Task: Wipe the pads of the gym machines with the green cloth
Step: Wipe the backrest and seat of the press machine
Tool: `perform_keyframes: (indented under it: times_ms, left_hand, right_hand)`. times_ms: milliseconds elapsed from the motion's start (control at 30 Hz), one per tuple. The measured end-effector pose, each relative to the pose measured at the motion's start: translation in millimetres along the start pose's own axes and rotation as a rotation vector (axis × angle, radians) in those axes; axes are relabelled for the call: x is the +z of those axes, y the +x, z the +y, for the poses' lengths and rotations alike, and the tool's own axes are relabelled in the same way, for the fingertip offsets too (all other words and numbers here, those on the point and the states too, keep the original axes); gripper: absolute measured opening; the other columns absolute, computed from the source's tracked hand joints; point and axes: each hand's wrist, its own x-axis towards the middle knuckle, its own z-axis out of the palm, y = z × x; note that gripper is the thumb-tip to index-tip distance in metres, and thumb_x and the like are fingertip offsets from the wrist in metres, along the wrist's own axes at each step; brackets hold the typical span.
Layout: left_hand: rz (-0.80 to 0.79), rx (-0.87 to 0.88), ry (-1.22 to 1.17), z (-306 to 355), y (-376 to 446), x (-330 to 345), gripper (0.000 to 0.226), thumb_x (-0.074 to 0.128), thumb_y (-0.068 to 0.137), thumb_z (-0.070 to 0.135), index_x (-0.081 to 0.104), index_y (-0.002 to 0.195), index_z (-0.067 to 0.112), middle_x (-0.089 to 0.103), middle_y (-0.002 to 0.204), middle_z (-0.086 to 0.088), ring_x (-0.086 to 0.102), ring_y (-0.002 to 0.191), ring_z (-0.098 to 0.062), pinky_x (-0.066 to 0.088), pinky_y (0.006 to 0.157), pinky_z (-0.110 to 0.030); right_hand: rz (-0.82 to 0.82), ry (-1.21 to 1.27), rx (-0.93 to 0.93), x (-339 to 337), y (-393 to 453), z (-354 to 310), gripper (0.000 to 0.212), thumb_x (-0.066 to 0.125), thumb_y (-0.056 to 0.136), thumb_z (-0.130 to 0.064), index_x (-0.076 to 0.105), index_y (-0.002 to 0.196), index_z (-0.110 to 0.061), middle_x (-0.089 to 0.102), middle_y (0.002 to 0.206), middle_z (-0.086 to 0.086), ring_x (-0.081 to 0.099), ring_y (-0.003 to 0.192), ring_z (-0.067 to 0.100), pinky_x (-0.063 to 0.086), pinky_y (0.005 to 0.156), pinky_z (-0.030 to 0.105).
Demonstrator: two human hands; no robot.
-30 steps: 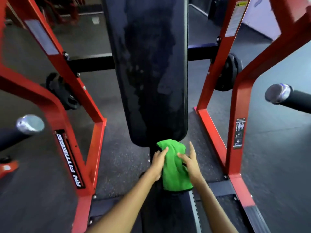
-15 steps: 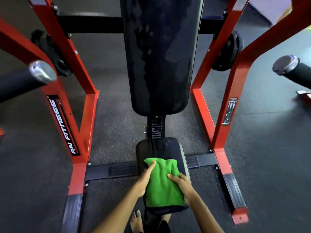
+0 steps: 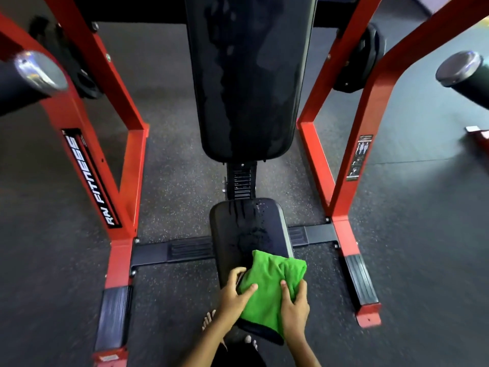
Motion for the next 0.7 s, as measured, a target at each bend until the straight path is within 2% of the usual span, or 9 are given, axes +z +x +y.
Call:
perform_keyframes:
  times_ms: [133, 200, 267, 333, 367, 467, 533, 600, 700]
  left_hand:
    - [-0.006, 0.176, 0.257, -2.5, 18.7, 8.0, 0.068, 0.048, 0.077, 0.056, 0.06, 0.12, 0.005, 0.061, 0.119, -0.007, 0.056, 0.113, -0.019, 0.031, 0.094, -0.005]
    - [-0.078, 0.226, 0.426, 3.4, 25.9, 6.9, 0.063, 0.049, 0.085, 0.053, 0.055, 0.129, 0.008, 0.055, 0.129, -0.007, 0.053, 0.121, -0.021, 0.032, 0.098, -0.013]
    - [-0.114, 0.286, 0.624, 9.7, 31.3, 8.9, 0.05, 0.051, 0.094, 0.042, 0.048, 0.137, 0.017, 0.046, 0.138, -0.001, 0.049, 0.125, -0.018, 0.035, 0.098, -0.023]
    - [-0.115, 0.323, 0.835, 14.2, 39.7, 14.3, 0.046, 0.045, 0.097, 0.042, 0.044, 0.139, 0.025, 0.041, 0.143, 0.004, 0.05, 0.123, -0.019, 0.037, 0.095, -0.029]
    - [-0.12, 0.331, 0.88, 18.7, 41.9, 15.3, 0.044, 0.042, 0.098, 0.043, 0.045, 0.139, 0.027, 0.041, 0.143, 0.005, 0.051, 0.122, -0.02, 0.038, 0.094, -0.03]
    - [-0.183, 0.277, 0.769, 22.1, 50.7, 10.5, 0.04, 0.036, 0.1, 0.041, 0.052, 0.133, 0.027, 0.049, 0.14, 0.003, 0.049, 0.125, -0.021, 0.035, 0.096, -0.029]
    - [-0.141, 0.237, 0.672, 23.6, 56.8, -2.8, 0.04, 0.037, 0.098, 0.041, 0.055, 0.13, 0.025, 0.058, 0.133, -0.002, 0.052, 0.122, -0.024, 0.037, 0.093, -0.03]
    - [-0.037, 0.302, 0.734, 25.3, 68.7, -13.5, 0.037, 0.042, 0.098, 0.033, 0.052, 0.132, 0.021, 0.061, 0.128, -0.006, 0.055, 0.118, -0.027, 0.04, 0.09, -0.032]
    - [-0.042, 0.471, 0.874, 20.4, 92.7, -16.5, 0.046, 0.039, 0.099, 0.03, 0.038, 0.142, 0.013, 0.036, 0.15, -0.007, 0.033, 0.138, -0.022, 0.022, 0.111, -0.033]
  right_hand:
    - [0.084, 0.018, 0.012, -0.2, 1.7, 9.2, 0.045, 0.065, 0.087, -0.011, 0.042, 0.126, -0.01, 0.059, 0.116, 0.014, 0.056, 0.109, 0.031, 0.04, 0.087, 0.034]
    - [0.075, -0.094, -0.05, -0.6, 5.2, 15.2, 0.056, 0.067, 0.083, -0.004, 0.04, 0.131, -0.006, 0.053, 0.122, 0.015, 0.051, 0.114, 0.032, 0.039, 0.092, 0.035]
    - [0.134, -0.277, -0.124, 1.5, 10.6, 18.5, 0.064, 0.072, 0.076, -0.002, 0.042, 0.133, -0.001, 0.047, 0.128, 0.019, 0.044, 0.119, 0.037, 0.038, 0.098, 0.044]
    - [0.169, -0.465, -0.188, 5.3, 12.9, 9.9, 0.064, 0.073, 0.078, -0.015, 0.046, 0.135, -0.006, 0.042, 0.138, 0.021, 0.042, 0.121, 0.041, 0.04, 0.094, 0.051]
    - [0.113, -0.56, -0.179, 9.0, 11.8, 0.0, 0.062, 0.068, 0.084, -0.027, 0.044, 0.14, -0.014, 0.034, 0.146, 0.018, 0.036, 0.128, 0.04, 0.038, 0.095, 0.053]
    - [-0.132, -0.703, 0.028, 26.7, 13.1, -17.2, 0.062, 0.034, 0.093, -0.061, 0.024, 0.148, -0.035, 0.005, 0.159, 0.004, 0.008, 0.142, 0.037, 0.025, 0.105, 0.059]
    - [-0.148, -0.762, 0.097, 37.9, 12.7, -25.3, 0.076, 0.027, 0.087, -0.073, 0.018, 0.149, -0.03, -0.001, 0.159, 0.008, 0.003, 0.141, 0.044, 0.023, 0.103, 0.066]
    - [-0.112, -0.838, 0.123, 51.2, 15.2, -28.9, 0.094, 0.028, 0.078, -0.082, 0.013, 0.15, -0.024, -0.002, 0.158, 0.015, 0.003, 0.139, 0.05, 0.022, 0.1, 0.07]
    - [-0.055, -0.906, 0.129, 65.9, 21.5, -28.4, 0.097, 0.032, 0.077, -0.082, -0.008, 0.15, -0.031, -0.007, 0.156, 0.021, 0.001, 0.136, 0.053, 0.021, 0.099, 0.071]
